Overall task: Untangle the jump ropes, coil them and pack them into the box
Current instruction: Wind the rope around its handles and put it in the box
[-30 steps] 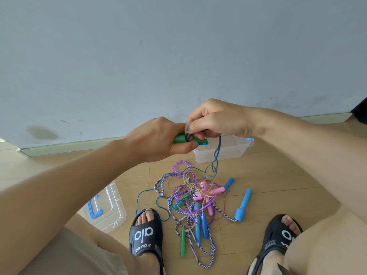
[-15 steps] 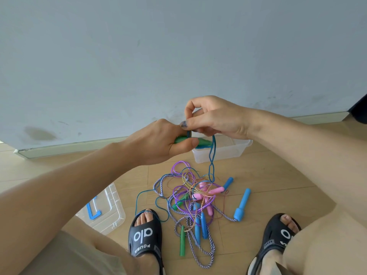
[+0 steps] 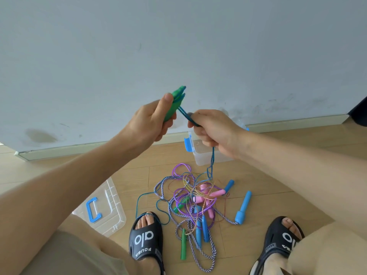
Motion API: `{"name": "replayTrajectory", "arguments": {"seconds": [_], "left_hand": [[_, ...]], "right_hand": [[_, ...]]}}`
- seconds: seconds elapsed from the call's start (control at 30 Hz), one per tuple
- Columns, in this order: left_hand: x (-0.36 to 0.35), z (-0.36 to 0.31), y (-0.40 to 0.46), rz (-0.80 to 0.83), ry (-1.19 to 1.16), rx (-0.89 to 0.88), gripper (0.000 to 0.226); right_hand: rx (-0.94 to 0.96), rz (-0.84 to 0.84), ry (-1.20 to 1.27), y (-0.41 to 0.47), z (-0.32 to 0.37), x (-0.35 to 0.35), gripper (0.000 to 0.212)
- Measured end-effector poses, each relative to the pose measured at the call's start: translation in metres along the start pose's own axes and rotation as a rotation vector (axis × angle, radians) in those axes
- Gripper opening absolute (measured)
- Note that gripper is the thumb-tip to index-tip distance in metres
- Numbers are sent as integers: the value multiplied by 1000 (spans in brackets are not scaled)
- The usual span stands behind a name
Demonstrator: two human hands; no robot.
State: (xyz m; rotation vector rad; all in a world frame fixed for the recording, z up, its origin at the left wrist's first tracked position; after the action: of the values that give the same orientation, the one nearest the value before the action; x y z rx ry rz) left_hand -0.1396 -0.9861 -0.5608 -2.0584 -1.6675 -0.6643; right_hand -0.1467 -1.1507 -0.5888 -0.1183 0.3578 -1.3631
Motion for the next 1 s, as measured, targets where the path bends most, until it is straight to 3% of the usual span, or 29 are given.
{"name": "replayTrajectory", "arguments": {"seconds": [0.1, 0.2, 0.27, 0.37, 0.53, 0.8, 1.0], "left_hand": [[-4, 9, 3, 2, 47, 134, 58], [-7, 15, 8, 23, 205, 223, 61], [-6, 16, 9, 8, 454, 152, 61], [-10, 9, 3, -16, 766, -117, 53], [-19, -3, -3, 152, 965, -314, 39], [-15, -15, -11, 175, 708, -442, 33], [-24, -14, -18, 248, 986, -473, 31]], "right_hand": [[204, -83, -334, -10, 4, -12, 34], [340, -31, -597, -21, 5, -23, 28], [371, 7, -712, -24, 11, -20, 28], [413, 44, -834, -26, 28, -12, 33], [379, 75, -697, -28, 48, -2, 43], [253, 113, -369, -17, 60, 9, 43], [217, 181, -468, -17, 49, 7, 41]]}}
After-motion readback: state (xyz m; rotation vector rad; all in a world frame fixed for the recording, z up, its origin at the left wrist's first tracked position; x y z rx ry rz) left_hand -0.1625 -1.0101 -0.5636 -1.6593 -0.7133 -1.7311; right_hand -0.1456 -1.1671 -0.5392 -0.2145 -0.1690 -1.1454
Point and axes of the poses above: each hand's wrist, its own y-axis towards the middle knuckle, its own x-axis out of the back of the hand, z = x × y, the point moved 4 cm from there along y, towards the middle knuckle, and after that the axes turned 15 degrees about y, right-handed, at the moved point
